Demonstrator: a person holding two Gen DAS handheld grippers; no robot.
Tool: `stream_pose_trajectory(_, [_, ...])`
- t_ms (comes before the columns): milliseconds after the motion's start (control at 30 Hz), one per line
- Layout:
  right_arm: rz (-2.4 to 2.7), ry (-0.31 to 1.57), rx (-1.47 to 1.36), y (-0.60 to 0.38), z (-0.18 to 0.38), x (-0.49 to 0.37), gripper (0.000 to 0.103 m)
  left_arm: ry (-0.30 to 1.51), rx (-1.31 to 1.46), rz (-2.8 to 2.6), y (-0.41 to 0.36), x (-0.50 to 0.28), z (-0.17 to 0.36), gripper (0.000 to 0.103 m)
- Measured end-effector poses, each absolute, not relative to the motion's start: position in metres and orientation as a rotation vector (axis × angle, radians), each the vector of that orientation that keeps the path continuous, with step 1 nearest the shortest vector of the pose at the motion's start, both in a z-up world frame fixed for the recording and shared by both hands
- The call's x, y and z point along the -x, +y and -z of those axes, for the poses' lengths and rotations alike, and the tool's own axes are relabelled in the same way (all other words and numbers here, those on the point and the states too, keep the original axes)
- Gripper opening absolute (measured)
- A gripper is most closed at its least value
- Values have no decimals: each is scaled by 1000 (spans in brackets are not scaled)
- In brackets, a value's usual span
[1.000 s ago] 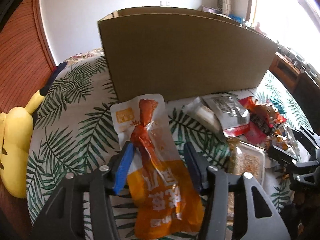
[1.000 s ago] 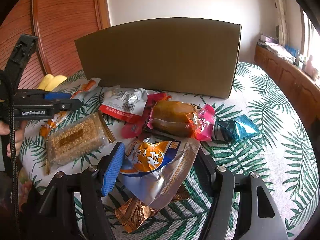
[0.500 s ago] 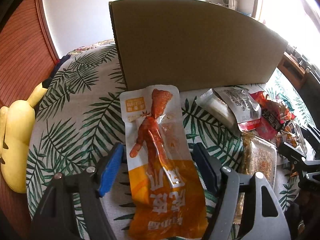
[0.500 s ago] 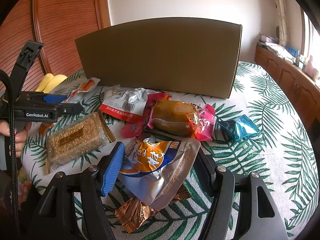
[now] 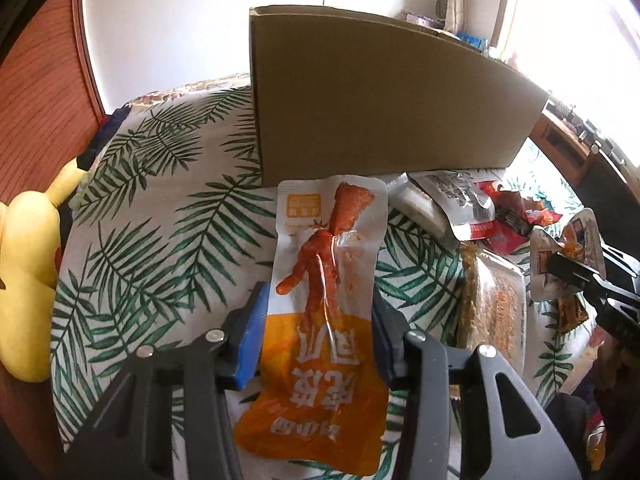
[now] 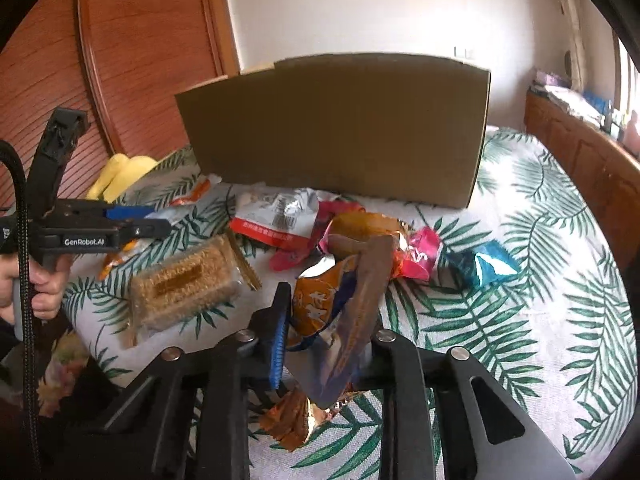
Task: Organize snacks
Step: 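Grasp orange chicken-feet packet with left tool while right tool grasps orange-blue bag, then carry both packets into the cardboard box and open both tools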
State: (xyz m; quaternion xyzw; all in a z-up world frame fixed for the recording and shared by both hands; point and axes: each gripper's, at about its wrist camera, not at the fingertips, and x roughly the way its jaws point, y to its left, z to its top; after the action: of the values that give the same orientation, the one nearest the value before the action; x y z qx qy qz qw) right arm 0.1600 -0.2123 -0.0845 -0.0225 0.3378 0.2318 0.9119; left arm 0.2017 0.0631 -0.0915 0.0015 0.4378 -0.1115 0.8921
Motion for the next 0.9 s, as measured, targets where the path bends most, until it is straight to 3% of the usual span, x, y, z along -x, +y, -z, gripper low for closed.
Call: stream_pose_trajectory(900, [-469,544,23,-225,10,-158,20,697,50,335,38,-173,-5,45])
